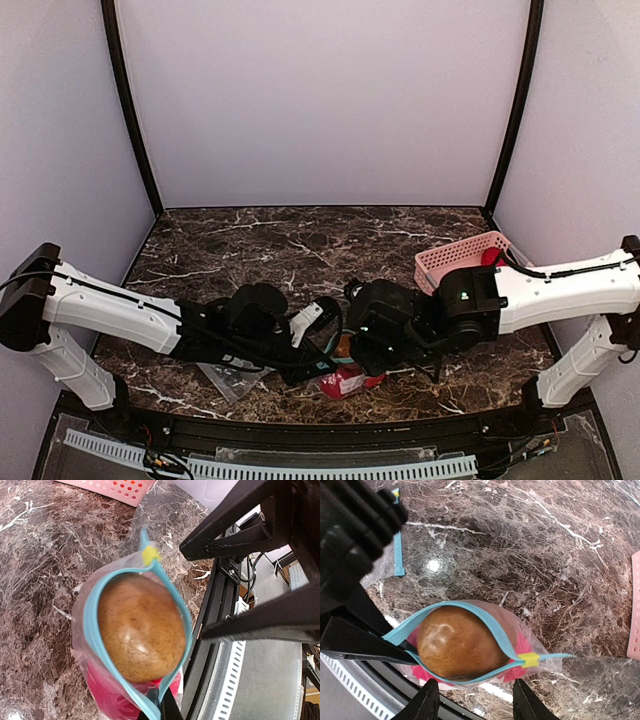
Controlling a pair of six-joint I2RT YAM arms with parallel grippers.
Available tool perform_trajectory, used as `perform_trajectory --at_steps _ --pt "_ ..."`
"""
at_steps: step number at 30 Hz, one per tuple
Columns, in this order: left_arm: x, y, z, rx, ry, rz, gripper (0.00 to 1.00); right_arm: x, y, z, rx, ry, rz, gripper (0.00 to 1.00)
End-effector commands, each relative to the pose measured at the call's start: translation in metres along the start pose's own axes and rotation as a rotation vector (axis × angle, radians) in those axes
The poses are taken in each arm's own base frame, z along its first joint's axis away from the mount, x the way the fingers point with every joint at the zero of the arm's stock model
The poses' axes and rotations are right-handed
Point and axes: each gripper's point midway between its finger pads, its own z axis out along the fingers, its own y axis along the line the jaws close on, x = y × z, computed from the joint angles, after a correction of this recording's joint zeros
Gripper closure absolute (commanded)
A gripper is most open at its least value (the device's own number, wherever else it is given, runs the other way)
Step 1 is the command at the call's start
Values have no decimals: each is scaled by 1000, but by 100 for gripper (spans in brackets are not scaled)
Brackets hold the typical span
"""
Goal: Place the food in the zip-top bag and seal the zipper
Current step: Adjust the fake fruit in the zipper food storage bag.
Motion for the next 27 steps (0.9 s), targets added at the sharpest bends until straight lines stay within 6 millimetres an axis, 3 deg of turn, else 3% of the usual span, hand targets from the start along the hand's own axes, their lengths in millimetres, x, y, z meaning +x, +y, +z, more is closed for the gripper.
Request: perform_trajectory --at_steps 1,8,18,23,27 --pt "-17 -13 1 44 -34 29 99 -15 16 -9 -75 -38 0 52" --pt "-14 -10 7 36 -19 21 99 -18 33 10 -81 -31 -28 54" --pt "-6 -5 8 13 -2 24 99 -6 1 48 151 47 -7 49" --pt "-4 -4 9 12 -2 25 99 3 -6 59 169 70 1 49" --pt "-1 -1 10 0 0 20 99 2 0 63 105 56 12 44"
